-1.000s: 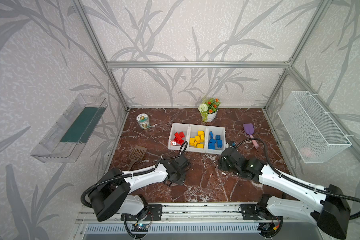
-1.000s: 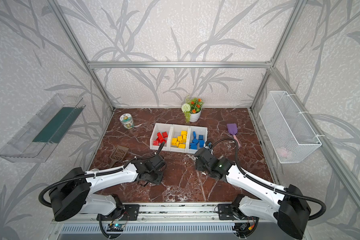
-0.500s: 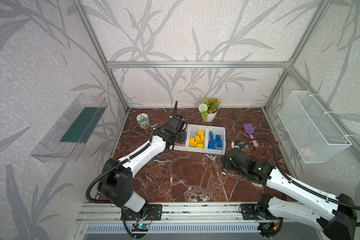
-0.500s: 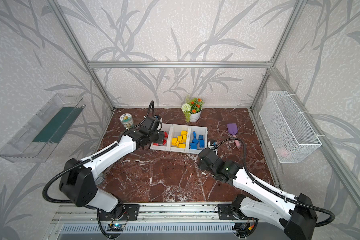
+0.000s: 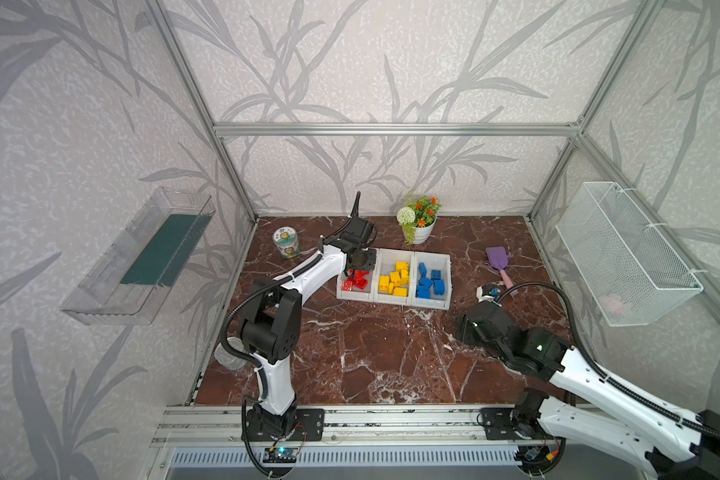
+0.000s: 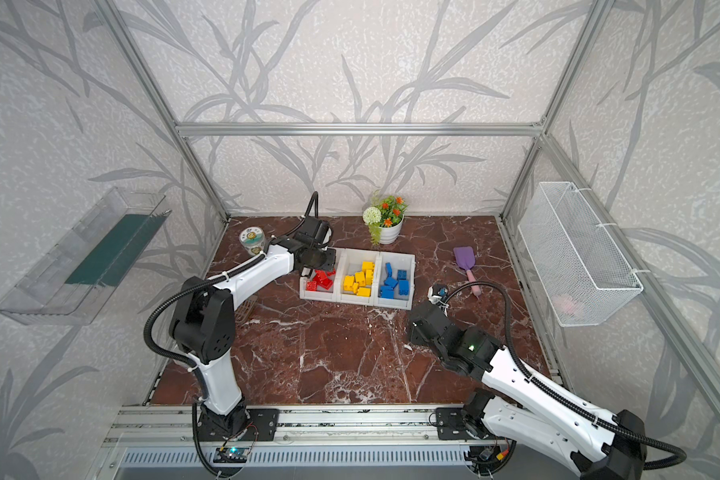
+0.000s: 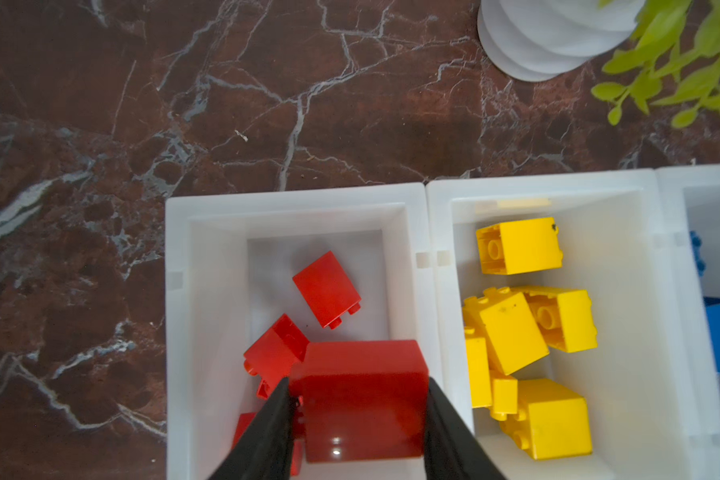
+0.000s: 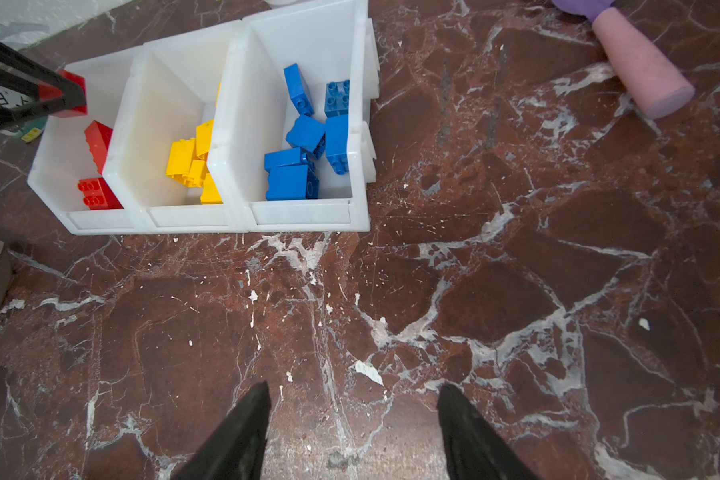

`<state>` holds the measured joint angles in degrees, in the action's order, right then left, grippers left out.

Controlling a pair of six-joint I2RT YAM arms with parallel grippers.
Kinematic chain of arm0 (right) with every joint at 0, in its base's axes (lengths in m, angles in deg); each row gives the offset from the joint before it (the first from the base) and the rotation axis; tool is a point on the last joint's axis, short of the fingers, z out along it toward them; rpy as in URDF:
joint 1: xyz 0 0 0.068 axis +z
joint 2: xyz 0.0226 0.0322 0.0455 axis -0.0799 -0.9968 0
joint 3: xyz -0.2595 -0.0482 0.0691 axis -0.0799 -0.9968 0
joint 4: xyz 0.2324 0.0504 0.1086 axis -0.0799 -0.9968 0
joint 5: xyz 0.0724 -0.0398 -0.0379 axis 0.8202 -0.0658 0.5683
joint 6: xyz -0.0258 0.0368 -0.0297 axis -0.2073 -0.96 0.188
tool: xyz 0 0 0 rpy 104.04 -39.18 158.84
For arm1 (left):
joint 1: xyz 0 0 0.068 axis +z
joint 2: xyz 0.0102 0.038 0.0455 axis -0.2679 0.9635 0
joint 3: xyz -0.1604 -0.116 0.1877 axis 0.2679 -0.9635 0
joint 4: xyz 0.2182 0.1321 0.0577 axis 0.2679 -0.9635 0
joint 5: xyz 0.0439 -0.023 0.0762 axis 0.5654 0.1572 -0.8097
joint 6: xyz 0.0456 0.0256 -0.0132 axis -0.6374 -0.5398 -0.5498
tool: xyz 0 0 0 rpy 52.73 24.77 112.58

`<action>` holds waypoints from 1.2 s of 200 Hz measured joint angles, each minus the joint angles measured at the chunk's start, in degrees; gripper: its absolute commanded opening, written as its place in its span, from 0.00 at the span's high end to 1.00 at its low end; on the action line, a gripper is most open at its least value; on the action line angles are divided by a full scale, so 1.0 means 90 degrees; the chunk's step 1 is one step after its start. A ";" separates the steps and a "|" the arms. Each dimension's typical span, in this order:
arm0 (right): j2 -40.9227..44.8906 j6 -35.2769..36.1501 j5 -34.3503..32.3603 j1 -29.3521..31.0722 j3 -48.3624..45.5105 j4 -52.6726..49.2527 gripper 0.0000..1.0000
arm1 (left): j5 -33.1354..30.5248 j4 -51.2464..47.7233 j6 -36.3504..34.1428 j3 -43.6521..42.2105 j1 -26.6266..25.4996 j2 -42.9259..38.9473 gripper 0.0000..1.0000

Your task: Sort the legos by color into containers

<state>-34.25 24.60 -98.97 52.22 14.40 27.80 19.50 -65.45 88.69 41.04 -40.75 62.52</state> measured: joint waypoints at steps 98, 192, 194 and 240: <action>0.0209 -0.0012 -0.0238 0.0000 0.0000 -0.0321 0.34 | 0.0015 0.0554 0.0274 -0.0760 0.0306 -0.0549 0.30; 0.1273 0.4325 -0.1773 -0.1086 -0.0811 0.2538 0.01 | -0.2820 0.4267 -0.0699 -0.5627 0.0743 -0.5809 0.01; 0.1270 0.4425 -0.1756 -0.1180 -0.0935 0.2737 0.01 | -0.2924 0.4352 -0.0753 -0.5731 0.0748 -0.5872 0.01; -0.0209 0.5518 -0.0838 -0.3422 -0.2446 0.5073 0.01 | -0.4296 0.5940 -0.1226 -0.7664 0.1122 -0.5464 0.01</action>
<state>-36.13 74.26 -106.51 21.43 -7.61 73.46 -19.17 -11.99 77.65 -27.95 -30.65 13.34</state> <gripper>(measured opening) 0.990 0.994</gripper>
